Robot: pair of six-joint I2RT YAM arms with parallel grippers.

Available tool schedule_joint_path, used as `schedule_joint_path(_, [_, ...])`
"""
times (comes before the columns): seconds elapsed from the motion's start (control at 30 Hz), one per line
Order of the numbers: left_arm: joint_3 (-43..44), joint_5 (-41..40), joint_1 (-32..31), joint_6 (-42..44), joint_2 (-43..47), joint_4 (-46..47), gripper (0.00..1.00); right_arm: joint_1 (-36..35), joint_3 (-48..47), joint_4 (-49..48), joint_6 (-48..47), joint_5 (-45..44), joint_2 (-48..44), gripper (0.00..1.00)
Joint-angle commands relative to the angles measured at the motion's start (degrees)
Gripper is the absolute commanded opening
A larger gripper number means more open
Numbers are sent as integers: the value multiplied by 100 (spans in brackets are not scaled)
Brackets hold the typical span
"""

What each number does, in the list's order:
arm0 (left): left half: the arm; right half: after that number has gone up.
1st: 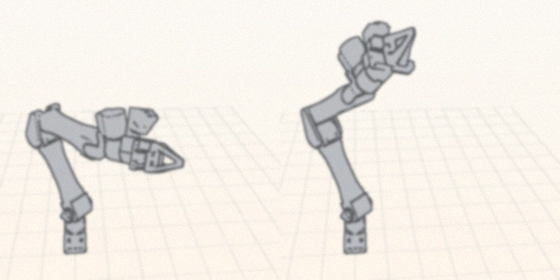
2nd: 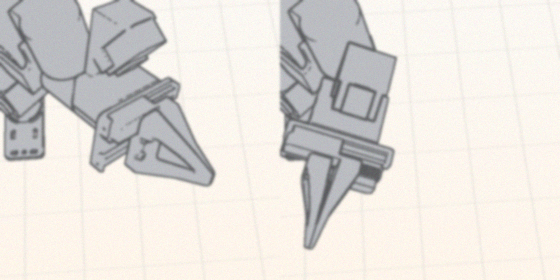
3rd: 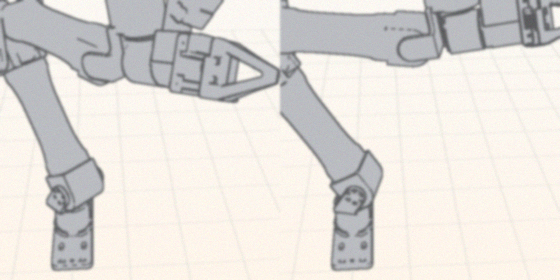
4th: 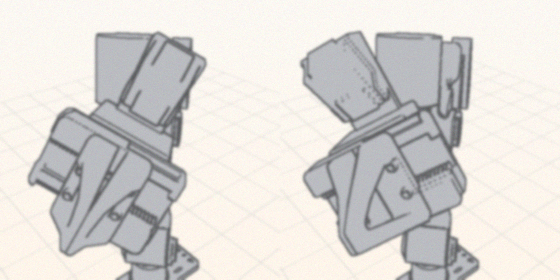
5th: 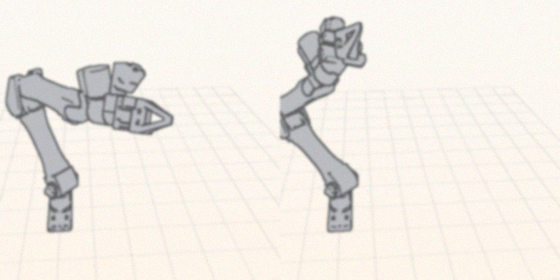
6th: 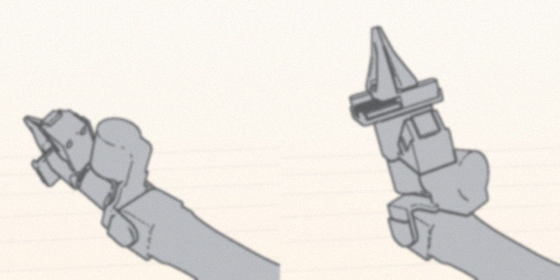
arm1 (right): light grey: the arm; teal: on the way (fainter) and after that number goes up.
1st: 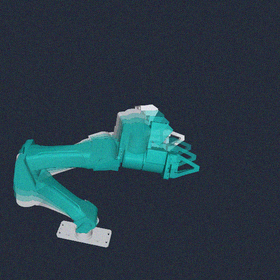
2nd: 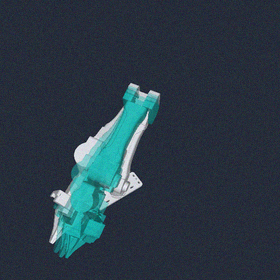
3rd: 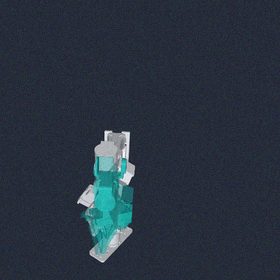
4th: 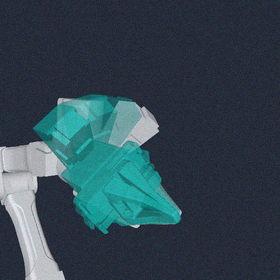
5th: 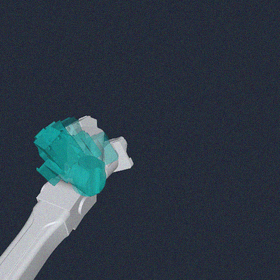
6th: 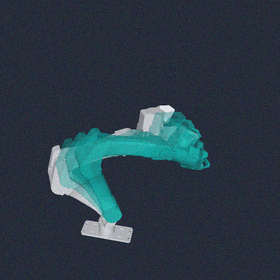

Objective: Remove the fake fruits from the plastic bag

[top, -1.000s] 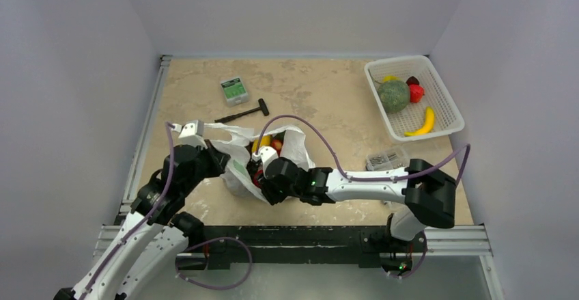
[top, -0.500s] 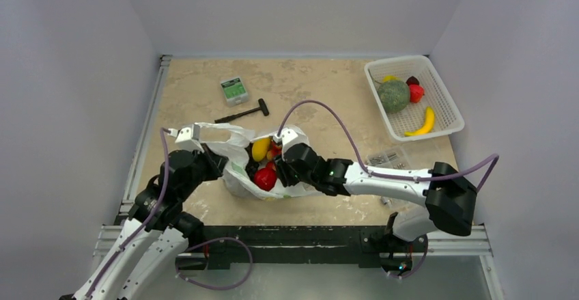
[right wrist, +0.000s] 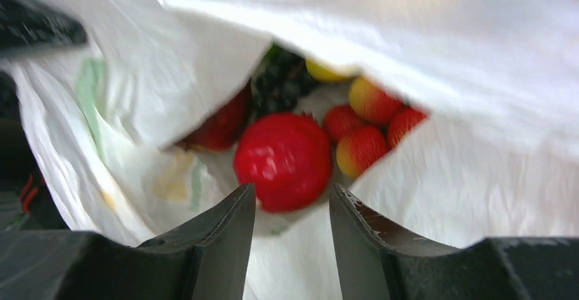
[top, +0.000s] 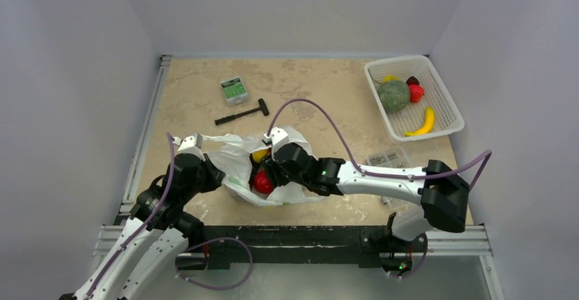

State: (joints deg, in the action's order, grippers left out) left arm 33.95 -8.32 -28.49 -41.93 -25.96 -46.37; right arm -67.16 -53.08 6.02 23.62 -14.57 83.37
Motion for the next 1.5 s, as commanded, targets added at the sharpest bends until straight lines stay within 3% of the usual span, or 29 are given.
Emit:
schedule_joint_path(0.0, [176, 109, 38, -204, 52, -124, 0, 18, -915, -20, -370, -194, 671, 44])
schedule_joint_path(0.13, [167, 266, 39, -275, -5, -167, 0, 12, -1147, 83, -575, -208, 1117, 48])
schedule_joint_path(0.47, [463, 425, 37, -151, -174, -245, 0, -65, -843, 181, -763, 29, 1485, 73])
schedule_joint_path(0.6, [987, 464, 42, 262, -659, -382, 0, -78, -723, 58, -708, 35, 1591, 73])
schedule_joint_path(0.77, [1386, 453, 37, 881, -1140, -470, 0, -78, -841, 76, -657, 115, 1585, 60])
schedule_joint_path(0.93, [1520, 212, 41, 1287, -1407, -479, 0, -85, -849, -26, -521, 240, 1596, 31])
schedule_joint_path(1.03, [1339, 133, 32, 1276, -1347, -364, 0, -78, -919, -14, -384, 127, 1467, 21])
schedule_joint_path(1.3, [1234, 218, 28, 1327, -1206, -143, 0, -81, -1079, -91, -201, -53, 748, 1])
schedule_joint_path(1.47, [1271, 293, 20, 1328, -1315, -163, 0, -68, -1369, 53, -230, -430, 431, 0])
